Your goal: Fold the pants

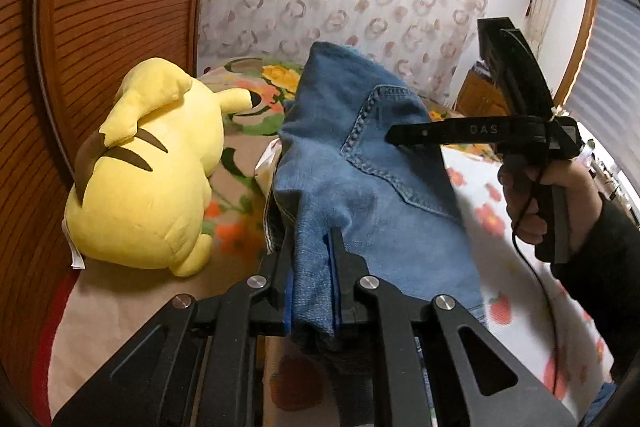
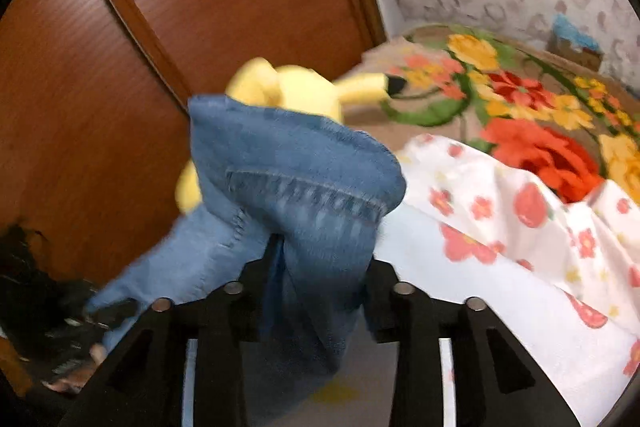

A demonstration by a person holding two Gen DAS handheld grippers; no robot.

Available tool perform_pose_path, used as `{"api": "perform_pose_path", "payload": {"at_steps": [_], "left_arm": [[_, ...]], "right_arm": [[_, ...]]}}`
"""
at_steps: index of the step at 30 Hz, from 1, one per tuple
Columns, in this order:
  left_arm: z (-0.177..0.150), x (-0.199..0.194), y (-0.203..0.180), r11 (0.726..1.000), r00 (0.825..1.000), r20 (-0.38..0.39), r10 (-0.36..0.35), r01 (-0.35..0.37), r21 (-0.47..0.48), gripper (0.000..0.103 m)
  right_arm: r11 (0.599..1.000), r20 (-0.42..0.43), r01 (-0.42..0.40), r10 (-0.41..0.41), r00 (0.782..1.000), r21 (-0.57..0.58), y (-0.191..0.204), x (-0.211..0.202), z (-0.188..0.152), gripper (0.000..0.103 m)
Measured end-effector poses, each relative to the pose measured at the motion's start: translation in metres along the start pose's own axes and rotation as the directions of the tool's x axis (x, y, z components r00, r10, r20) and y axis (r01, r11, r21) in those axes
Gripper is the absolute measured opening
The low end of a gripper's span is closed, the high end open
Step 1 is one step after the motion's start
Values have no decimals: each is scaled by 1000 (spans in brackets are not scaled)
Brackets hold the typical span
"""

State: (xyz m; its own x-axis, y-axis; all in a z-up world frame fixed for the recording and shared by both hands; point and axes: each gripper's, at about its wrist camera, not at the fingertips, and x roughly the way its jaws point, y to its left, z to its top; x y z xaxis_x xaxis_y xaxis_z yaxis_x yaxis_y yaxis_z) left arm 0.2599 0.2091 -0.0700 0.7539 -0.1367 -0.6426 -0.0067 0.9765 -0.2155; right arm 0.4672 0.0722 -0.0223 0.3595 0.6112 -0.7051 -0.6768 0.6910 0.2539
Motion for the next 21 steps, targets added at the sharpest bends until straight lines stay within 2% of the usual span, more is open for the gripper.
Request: {"api": "perform_pose_path", "payload": {"at_steps": [3,7,8,11,14,15,17,19,21], "left_arm": [[-1,1,0,1000,1000,-7,1,-1,-4,17],[-4,1,0,1000,1000,-13,14,-15,-10,20],[-4,-1,0,1000,1000,-13,17,-17,-11,22],[-4,-1,0,999,999,-15,41,-41,-5,28],[-2,-5,4,999,999,-8,34,-34,-33,32],[-1,-9,5,999,1000,0,29,-29,-44,33],[-1,-16,4,998,999,10,45,-44,-45,43],[0,-28,-1,998,998,31,49,-49,-30,49],[0,-41,-9,999,997,54,53,-52,-14,50]], "right_arm": [[999,29,36,-36,999,13,-3,-6,-4,56],[995,114,98,-100,988,23,10,-39,-7,56],[992,117,127,-128,985,21,14,-39,-9,56],[982,55,187,-188,981,30,23,-22,-8,56],[969,49,245,-245,968,14,31,-13,-11,55],[970,54,242,-243,968,24,34,-16,-11,55],[975,70,218,-221,973,47,43,-30,-8,55],[975,100,219,-222,970,40,55,-60,-10,55],[977,130,214,-215,968,28,65,-92,-23,55]]}}
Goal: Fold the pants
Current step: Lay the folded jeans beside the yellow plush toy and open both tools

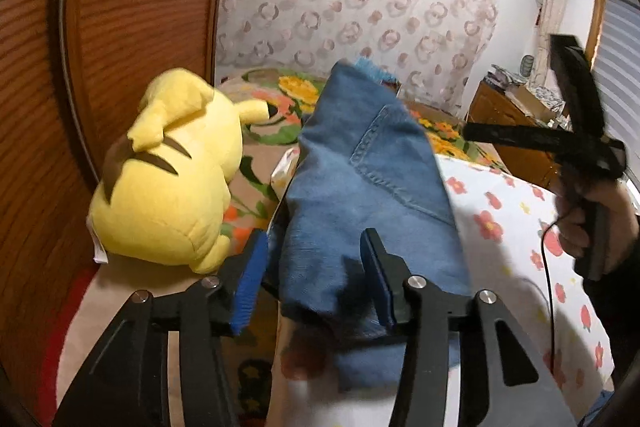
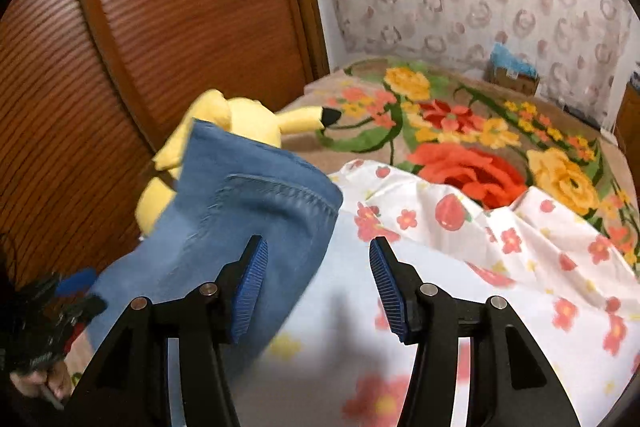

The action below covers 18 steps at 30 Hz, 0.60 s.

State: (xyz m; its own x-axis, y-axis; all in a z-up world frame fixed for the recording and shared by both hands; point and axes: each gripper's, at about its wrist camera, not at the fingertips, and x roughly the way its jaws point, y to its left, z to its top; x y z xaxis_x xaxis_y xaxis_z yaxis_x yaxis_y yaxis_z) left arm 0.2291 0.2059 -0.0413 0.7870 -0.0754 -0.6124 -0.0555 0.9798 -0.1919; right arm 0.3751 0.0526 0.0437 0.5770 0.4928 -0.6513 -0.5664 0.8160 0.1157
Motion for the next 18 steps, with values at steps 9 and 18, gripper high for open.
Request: {"api": "perform_pose_path", "payload": {"at_steps": [9,18], "left_arm": [[0,-58,-46,996,995,96,-31,22,90,82],[-10,-106,-108,979,986,148,-76,46,198,83]], "right_arm": [[1000,134,10,-10,991,3,13,-127,-76,55],[996,209,70,-80,975,52,16,-214,-153,55]]}}
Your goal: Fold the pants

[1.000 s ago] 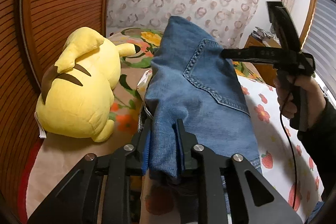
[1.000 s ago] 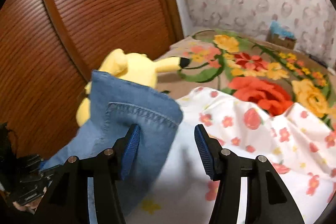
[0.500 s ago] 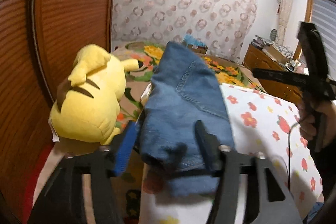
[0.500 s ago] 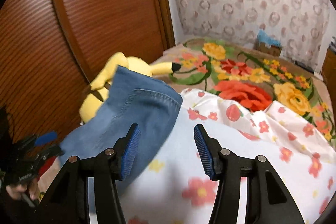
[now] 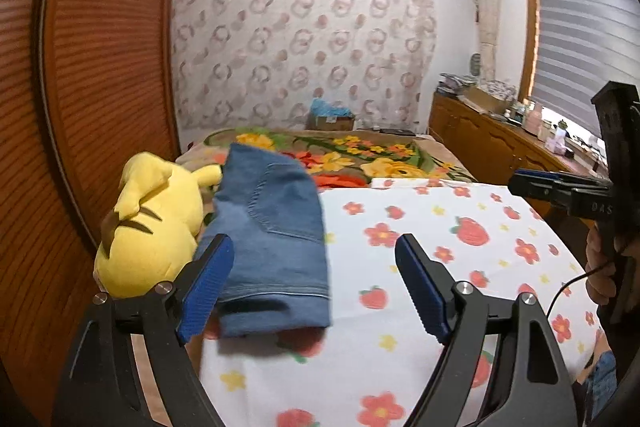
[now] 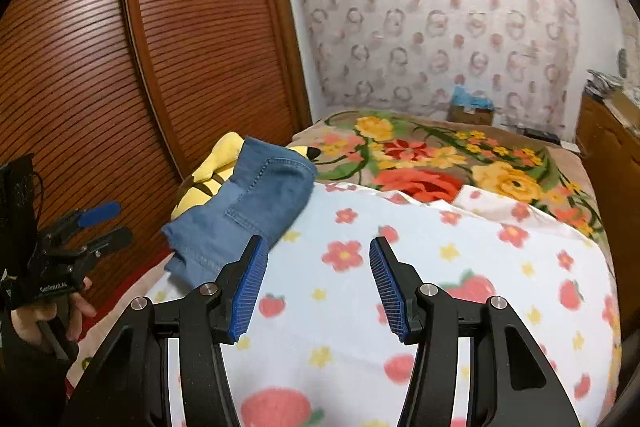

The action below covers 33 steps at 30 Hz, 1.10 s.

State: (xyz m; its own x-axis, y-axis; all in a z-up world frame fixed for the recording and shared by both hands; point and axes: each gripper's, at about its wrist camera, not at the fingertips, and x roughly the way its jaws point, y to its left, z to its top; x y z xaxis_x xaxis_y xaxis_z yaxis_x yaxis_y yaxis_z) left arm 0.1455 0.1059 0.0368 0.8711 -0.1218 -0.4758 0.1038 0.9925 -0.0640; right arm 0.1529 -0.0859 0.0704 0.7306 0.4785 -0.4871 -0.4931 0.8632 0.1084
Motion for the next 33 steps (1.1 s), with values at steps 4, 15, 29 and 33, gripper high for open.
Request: {"api": "perform_pose_path", "payload": {"at_steps": [4,15,29,33], "left_arm": [[1,-13,-27,999,1000,19,-19,18,33,83],[4,-54,-86,998,996,79,-43,38,54,83],[5,-72,-125,998,998,66,-24,20,54,83],[5,-76,-131,998,997,70,-35,31,59,83]], "right_arm": [[999,42,38,-39,998,18,1,-45,-22,55],[986,126,157,-163,979,58,21,-120,-55,56],[958,199,273,-285,938,88,66,-172,-80,66],[954,204,284,-299,932,98,76,-176,-86,66]]}}
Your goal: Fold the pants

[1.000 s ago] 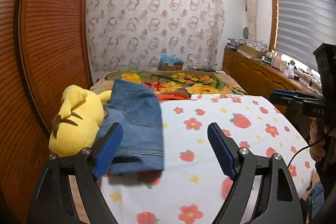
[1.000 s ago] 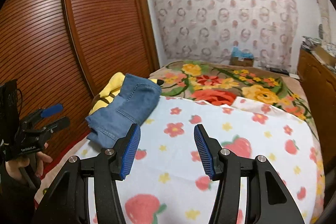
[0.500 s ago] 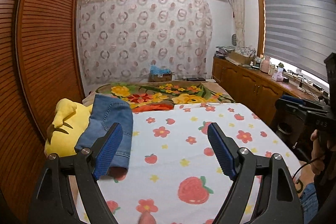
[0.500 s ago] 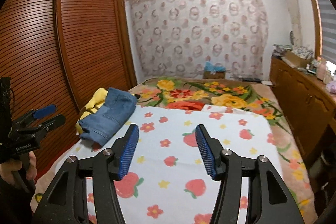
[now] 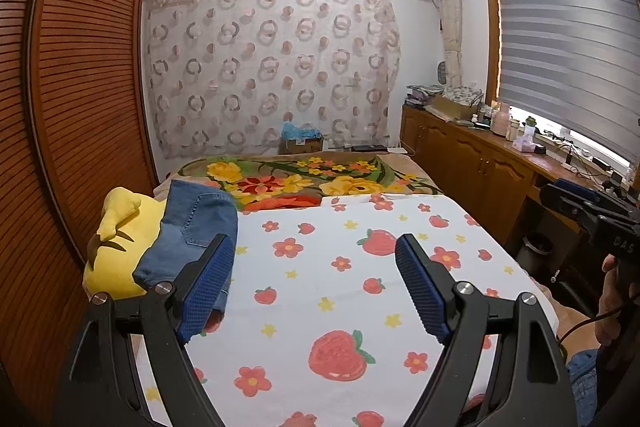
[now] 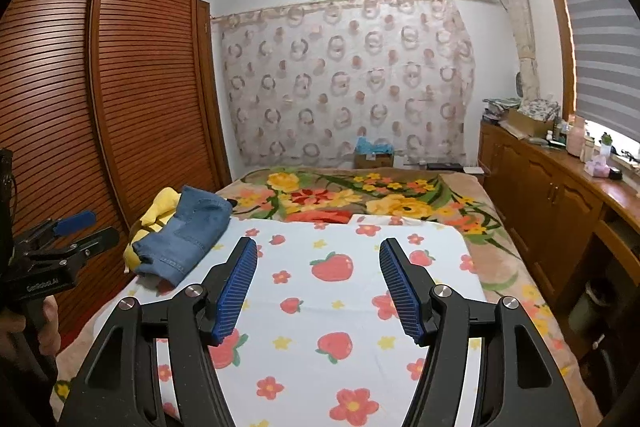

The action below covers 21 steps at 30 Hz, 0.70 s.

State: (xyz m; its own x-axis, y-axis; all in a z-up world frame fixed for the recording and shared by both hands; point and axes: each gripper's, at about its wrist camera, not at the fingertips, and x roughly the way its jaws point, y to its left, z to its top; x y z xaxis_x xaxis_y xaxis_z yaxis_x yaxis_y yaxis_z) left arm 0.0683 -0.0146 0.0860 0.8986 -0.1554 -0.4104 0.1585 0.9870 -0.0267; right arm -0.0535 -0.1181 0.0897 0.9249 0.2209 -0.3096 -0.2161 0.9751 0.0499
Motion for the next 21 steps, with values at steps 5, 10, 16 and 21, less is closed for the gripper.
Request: {"api": "perform_pose_path", "payload": {"at_steps": [5,10,16,21], "left_arm": [[-1,-1,-4,1000,1000,3,4,-4,7,83],[-3,0,-2,1000,1000,2,5,-5,3,83],[-3,0,-2,1000,1000,0,4,-4,2,83],[-3,0,-2,1000,1000,0,6,-6,3,83]], "right_arm": [[1000,8,13,-13,1000,4,5,-3,-5,66],[1000,4,11,-11,1000,11,1,-2,-7,66],[1000,2,12,-12,1000,16,-2,-1,-5,66],[1000,3,9,-9,1000,15,-3,-1,-3,66]]}}
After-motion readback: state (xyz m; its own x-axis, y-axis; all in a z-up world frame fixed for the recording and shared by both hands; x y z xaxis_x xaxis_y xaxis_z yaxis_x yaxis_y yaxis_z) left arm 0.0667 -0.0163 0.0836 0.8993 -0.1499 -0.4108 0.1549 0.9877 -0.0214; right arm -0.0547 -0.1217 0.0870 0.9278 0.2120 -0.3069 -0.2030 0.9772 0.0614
